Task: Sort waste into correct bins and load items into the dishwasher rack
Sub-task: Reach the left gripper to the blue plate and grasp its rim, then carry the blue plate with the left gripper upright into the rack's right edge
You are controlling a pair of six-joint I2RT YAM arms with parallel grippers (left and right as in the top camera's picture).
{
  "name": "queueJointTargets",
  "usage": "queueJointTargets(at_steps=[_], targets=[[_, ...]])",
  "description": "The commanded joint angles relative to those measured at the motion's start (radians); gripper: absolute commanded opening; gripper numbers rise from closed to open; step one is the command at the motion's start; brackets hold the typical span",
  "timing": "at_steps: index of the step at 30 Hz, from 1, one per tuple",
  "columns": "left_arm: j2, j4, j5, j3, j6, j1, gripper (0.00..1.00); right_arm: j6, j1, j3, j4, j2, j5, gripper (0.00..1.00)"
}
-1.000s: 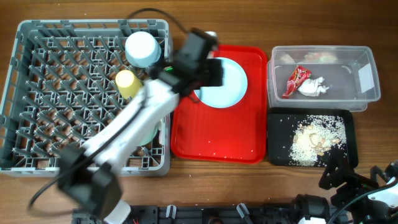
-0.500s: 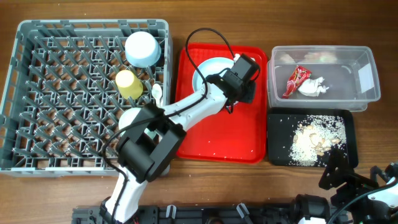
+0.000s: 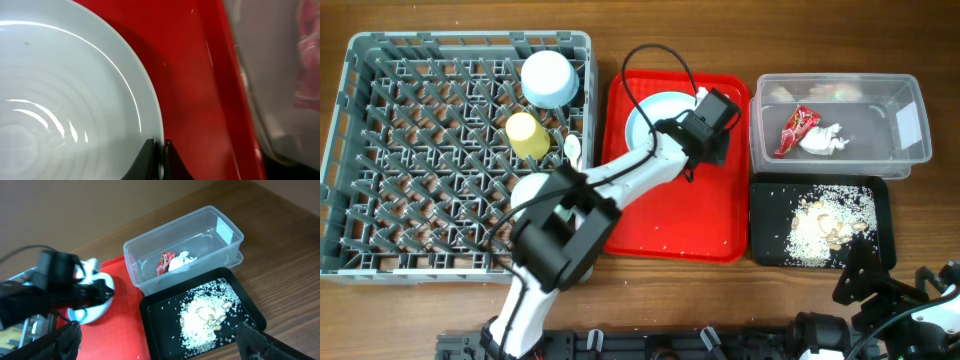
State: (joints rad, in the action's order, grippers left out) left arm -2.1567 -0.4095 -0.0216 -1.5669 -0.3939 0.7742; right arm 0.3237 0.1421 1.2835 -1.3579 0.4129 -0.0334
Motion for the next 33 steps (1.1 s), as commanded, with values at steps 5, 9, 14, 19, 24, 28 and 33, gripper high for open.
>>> queueJointTargets(at_steps=[5, 9, 14, 19, 24, 28, 33], targets=[[0.643, -0.233, 0.029, 0.003, -0.002, -0.137, 0.04, -0.006, 0.002, -0.001, 0.002, -0.006, 0.006, 1.00], [0.845, -0.373, 0.220, 0.003, -0.003, -0.340, 0.04, -0.006, 0.002, -0.001, 0.002, -0.006, 0.006, 1.00], [0.903, -0.499, 0.660, 0.003, 0.060, -0.713, 0.04, -0.006, 0.002, -0.001, 0.002, -0.006, 0.006, 1.00], [0.782, -0.577, 0.969, 0.003, 0.181, -0.941, 0.04, -0.006, 0.002, -0.001, 0.002, -0.006, 0.006, 1.00], [0.588, -0.606, 1.106, 0.003, 0.286, -0.974, 0.04, -0.006, 0.002, -0.001, 0.002, -0.006, 0.006, 1.00], [0.466, -0.603, 1.173, 0.003, 0.286, -0.975, 0.04, -0.007, 0.002, -0.001, 0.002, -0.006, 0.006, 1.00], [0.409, -0.598, 1.215, 0.003, 0.285, -0.975, 0.04, -0.006, 0.002, -0.001, 0.002, -0.006, 0.006, 1.00]])
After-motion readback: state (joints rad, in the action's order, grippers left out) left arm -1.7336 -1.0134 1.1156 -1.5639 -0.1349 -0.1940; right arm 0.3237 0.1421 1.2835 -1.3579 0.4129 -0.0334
